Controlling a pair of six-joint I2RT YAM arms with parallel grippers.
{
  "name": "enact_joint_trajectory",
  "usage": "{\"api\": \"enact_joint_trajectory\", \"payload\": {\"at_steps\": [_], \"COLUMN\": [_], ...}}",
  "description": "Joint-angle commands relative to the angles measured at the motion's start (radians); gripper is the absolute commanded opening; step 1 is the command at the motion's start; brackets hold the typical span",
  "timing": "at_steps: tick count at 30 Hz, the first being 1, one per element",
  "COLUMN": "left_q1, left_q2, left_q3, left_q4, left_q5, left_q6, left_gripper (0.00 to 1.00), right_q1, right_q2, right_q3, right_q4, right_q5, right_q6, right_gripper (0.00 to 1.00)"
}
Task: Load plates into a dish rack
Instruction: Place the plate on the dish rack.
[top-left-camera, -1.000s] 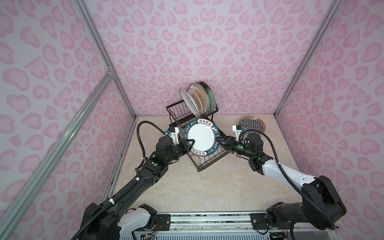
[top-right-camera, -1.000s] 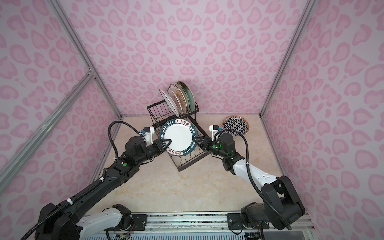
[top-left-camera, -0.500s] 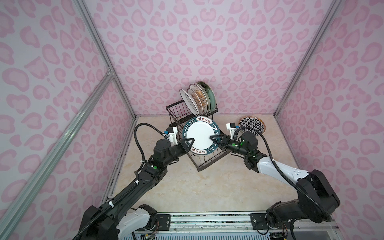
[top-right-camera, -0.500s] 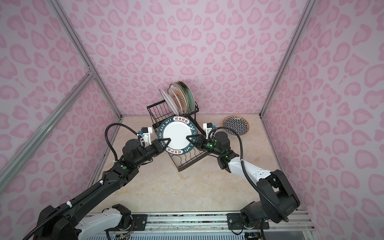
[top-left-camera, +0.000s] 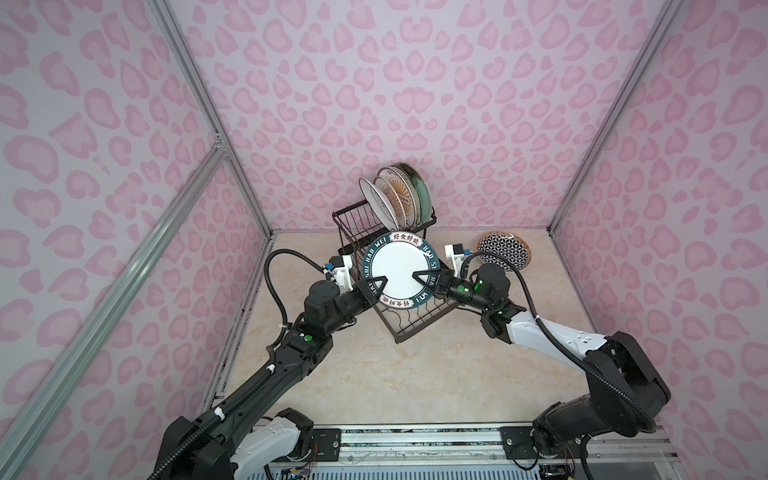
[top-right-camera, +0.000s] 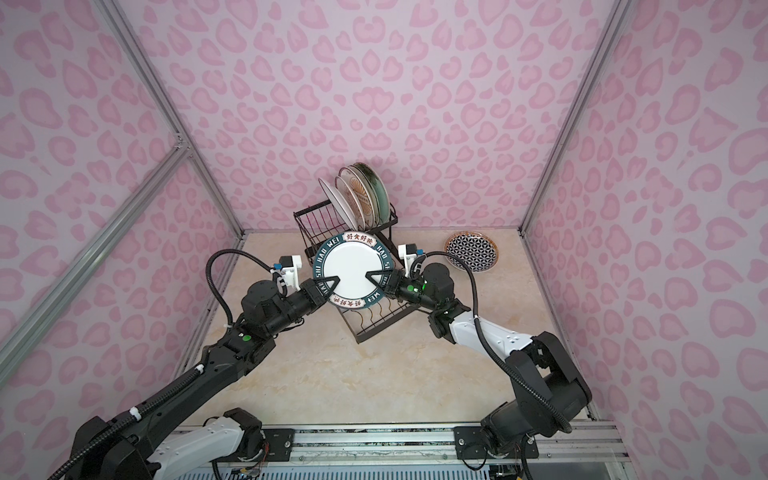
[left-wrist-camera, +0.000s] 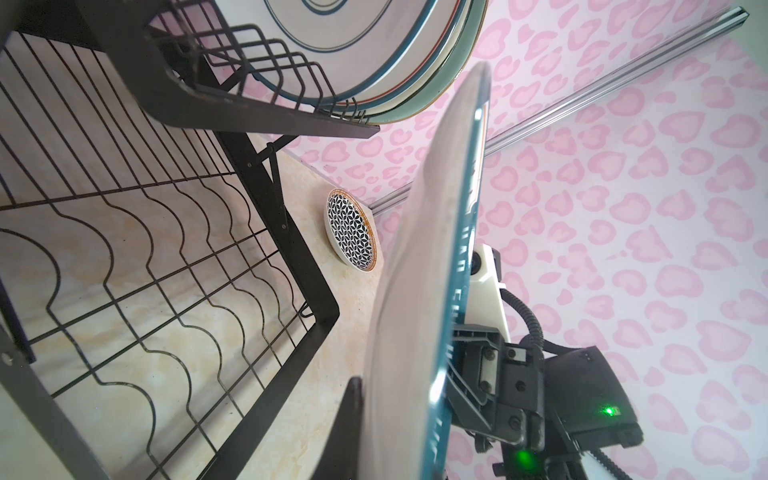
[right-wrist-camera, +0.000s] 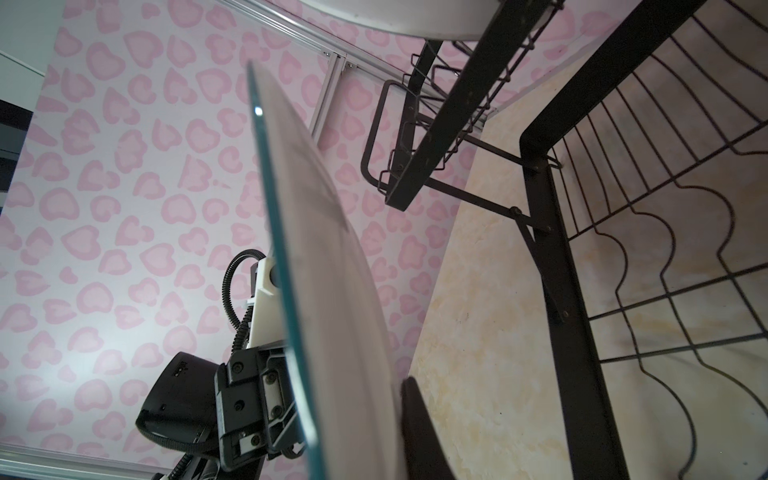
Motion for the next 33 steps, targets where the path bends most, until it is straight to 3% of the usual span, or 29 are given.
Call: {"api": "enact_joint_trajectory", "payload": {"at_steps": [1, 3, 14, 15, 16, 21, 30, 33], "left_q1": [0.0, 0.0, 0.0, 0.0, 0.0, 0.0, 0.008, 0.025], "left_q2": [-0.003, -0.002, -0.005, -0.005, -0.005, -0.014, -0.088, -0.128], "left_q3": [0.0, 0.002, 0.018, 0.02, 0.023, 0.029, 0.014, 0.02], "left_q4": [0.064, 0.063, 0.023, 0.013, 0.009, -0.018, -0.119, -0.241], "left_q5": [-0.002, -0.002, -0.002, -0.024, -0.024, -0.03, -0.11, -0.147], "left_q6": [0.041, 0.041, 0.041, 0.045, 0.049, 0.062, 0.077, 0.094], "left_gripper": [0.03, 0.03, 0.03, 0.37, 0.43, 0.49, 0.52, 0.52], "right_q1": [0.003, 0.003, -0.009, -0.011, -0.014, -0.03, -0.064, -0.065], "right_q2": [-0.004, -0.007, -0.024, -0.03, -0.034, -0.066, -0.097, -0.102], "right_q3": [0.003, 0.003, 0.025, 0.025, 0.024, 0.022, 0.038, 0.064], "right_q4": [0.007, 0.0, -0.072, -0.079, -0.09, -0.158, -0.253, -0.3], "right_q5": [0.007, 0.007, 0.012, 0.012, 0.014, 0.029, 0.039, 0.051], "right_q6": [0.001, -0.002, -0.049, -0.053, -0.058, -0.097, -0.146, -0.178], "right_gripper": [0.04, 0.0, 0.0, 0.0, 0.0, 0.0, 0.0, 0.0]}}
